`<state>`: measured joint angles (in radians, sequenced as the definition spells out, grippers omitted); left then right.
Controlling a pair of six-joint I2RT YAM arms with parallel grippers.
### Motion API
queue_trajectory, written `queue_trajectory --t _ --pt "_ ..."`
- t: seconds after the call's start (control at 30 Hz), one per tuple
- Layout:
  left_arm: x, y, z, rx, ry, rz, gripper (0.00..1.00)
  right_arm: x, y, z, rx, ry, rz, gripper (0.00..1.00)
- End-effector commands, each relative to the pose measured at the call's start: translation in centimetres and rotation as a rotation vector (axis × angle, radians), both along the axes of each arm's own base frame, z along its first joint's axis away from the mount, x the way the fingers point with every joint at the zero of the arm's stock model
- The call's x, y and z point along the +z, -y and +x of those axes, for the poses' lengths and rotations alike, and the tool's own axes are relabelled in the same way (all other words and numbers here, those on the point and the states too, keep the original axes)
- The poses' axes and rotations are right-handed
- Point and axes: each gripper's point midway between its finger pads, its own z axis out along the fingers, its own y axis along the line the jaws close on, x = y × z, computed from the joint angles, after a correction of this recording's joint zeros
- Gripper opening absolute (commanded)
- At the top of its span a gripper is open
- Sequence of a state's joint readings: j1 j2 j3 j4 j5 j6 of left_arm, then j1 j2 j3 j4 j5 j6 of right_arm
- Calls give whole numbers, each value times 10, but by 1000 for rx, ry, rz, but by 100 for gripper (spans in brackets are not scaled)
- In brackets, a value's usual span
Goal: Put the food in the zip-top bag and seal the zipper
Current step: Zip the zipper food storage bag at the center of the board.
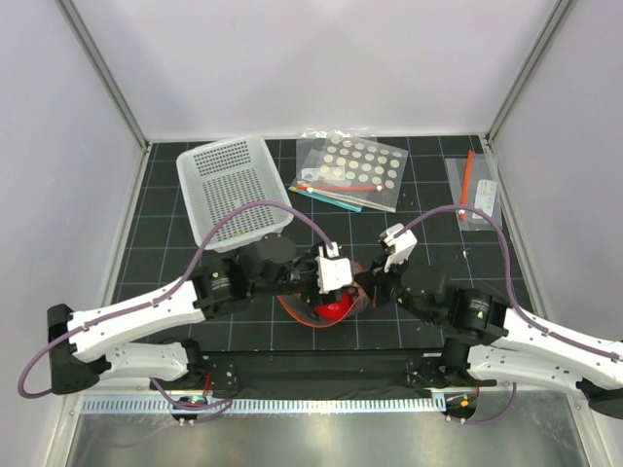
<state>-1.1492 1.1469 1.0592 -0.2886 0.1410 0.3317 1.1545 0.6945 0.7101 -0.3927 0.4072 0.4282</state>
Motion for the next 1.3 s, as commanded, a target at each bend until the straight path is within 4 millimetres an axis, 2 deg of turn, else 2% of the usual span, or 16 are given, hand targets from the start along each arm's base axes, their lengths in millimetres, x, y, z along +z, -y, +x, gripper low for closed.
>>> queue_trajectory --t 0.0,0.07,0.2,0.27,0.33,0.4,0.43,0.47,0.63,0.73,0.77,0.83,0.87,1.03,1.17,1.27 --pt "28 -8 -17 -42 60 -74 63 33 0 5 -53 0 81 1" --pt "23 -8 -28 -78 62 -59 66 39 -2 5 -48 -3 84 1" --pt "7 -1 -56 -165 99 35 68 38 -5 6 -47 -27 69 1" --pt "3 -3 -55 -132 110 91 68 39 -6 6 -45 -32 73 1" --pt "-7 1 -62 -108 110 144 68 39 -6 6 -48 -35 77 1" --pt "-21 -2 -58 -31 118 207 67 41 -7 6 -48 -36 87 1" --pt "-26 -1 -65 -33 124 226 67 42 -7 6 -46 -33 94 1" --pt "-30 -4 -59 21 136 245 67 43 -7 5 -41 -32 93 1" --pt "-44 0 -56 82 137 293 63 44 -9 5 -34 -33 89 1" --pt "-45 0 -46 141 153 298 53 44 -10 4 -25 -34 96 1" --pt "-45 1 -45 153 158 297 38 45 -11 3 -23 -33 104 1" --pt "-43 0 -40 181 168 292 19 44 -12 2 -11 -35 106 1" --pt "-41 -2 -39 192 169 285 0 46 -13 1 3 -28 112 1" --pt "-28 -8 -33 228 160 190 0 53 -28 -23 215 45 137 1" --pt "-3 -18 -30 230 135 64 0 48 -36 -37 344 100 123 10" --pt "2 -23 -30 220 113 22 0 52 -40 -41 389 134 142 15"
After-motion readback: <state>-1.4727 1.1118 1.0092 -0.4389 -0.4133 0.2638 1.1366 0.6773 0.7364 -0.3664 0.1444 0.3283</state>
